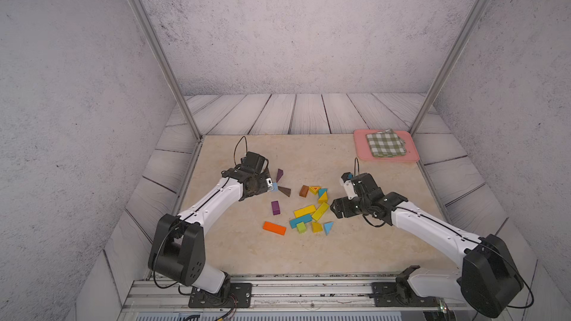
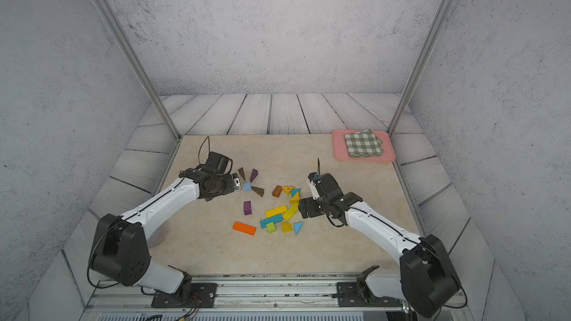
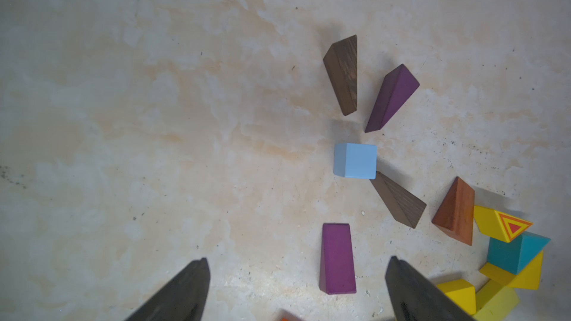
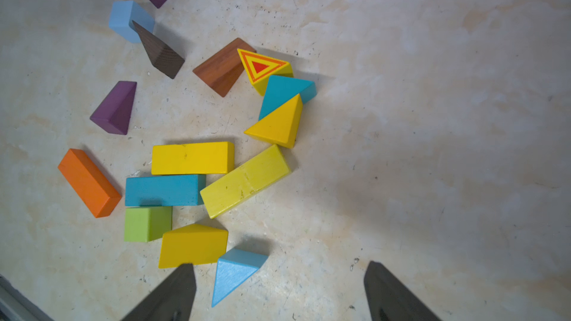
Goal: Assemble a small pinwheel with building blocks
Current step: Adjust the building block at the center of the board.
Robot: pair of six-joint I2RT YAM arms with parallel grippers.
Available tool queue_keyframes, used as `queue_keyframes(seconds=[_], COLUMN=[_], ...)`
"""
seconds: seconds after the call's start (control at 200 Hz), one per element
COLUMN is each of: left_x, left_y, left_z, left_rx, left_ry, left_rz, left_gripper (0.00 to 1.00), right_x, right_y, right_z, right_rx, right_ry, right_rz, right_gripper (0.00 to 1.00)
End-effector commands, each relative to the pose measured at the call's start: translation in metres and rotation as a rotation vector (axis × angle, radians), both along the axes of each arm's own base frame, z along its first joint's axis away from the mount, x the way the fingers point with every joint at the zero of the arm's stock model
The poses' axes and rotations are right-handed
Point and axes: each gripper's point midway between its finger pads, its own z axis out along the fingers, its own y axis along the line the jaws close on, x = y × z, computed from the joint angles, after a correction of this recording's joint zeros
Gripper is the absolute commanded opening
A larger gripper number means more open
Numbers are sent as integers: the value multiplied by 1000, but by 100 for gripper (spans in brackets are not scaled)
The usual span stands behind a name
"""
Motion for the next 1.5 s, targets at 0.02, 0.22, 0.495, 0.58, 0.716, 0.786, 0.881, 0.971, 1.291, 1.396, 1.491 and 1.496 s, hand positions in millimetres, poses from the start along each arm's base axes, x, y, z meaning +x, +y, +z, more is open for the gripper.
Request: queue_keyframes(seconds=[0.02, 0.22, 0.495, 0.58, 0.716, 0.786, 0.881, 0.971, 1.291, 1.396, 1.491, 1.496], left_x=[-3, -13, -23, -25, -28, -30, -32, -33, -35, -35, -35, -35], left_y=[10, 29, 52, 55, 58, 60, 61, 63, 66, 67, 68, 69], left_z=[-2, -4, -4, -7, -12, -13, -13, -13, -6, -4, -3, -3], left_rx=[52, 12, 21, 24, 34, 36, 39, 43, 49, 48, 49, 50], left_ry=[35, 28, -11, -3, 23, 34, 39, 39, 24, 13, 7, 7], left_rz=[-7, 25, 66, 71, 73, 74, 72, 72, 69, 74, 79, 80], left_gripper=[96, 96, 96, 96, 96, 96, 96, 96, 96, 96, 96, 96], right_x=[22, 42, 52, 58, 71, 78, 81, 82, 49, 22, -1, -2], right_y=[12, 39, 47, 45, 37, 24, 15, 3, 37, 71, 104, 105], right_z=[-2, -30, -69, -78, -90, -95, -96, -97, -31, -17, -12, -12], right_rx=[-11, 8, -116, -186, -284, -352, -336, -344, -140, -137, -105, -104], right_ry=[9, 118, 190, 184, 185, 177, 177, 179, 46, -37, -67, -68], right_rz=[-2, 28, 56, 48, 15, -25, -51, -72, 102, 251, 376, 382], right_gripper=[85, 75, 78, 79, 78, 74, 68, 66, 74, 79, 81, 81])
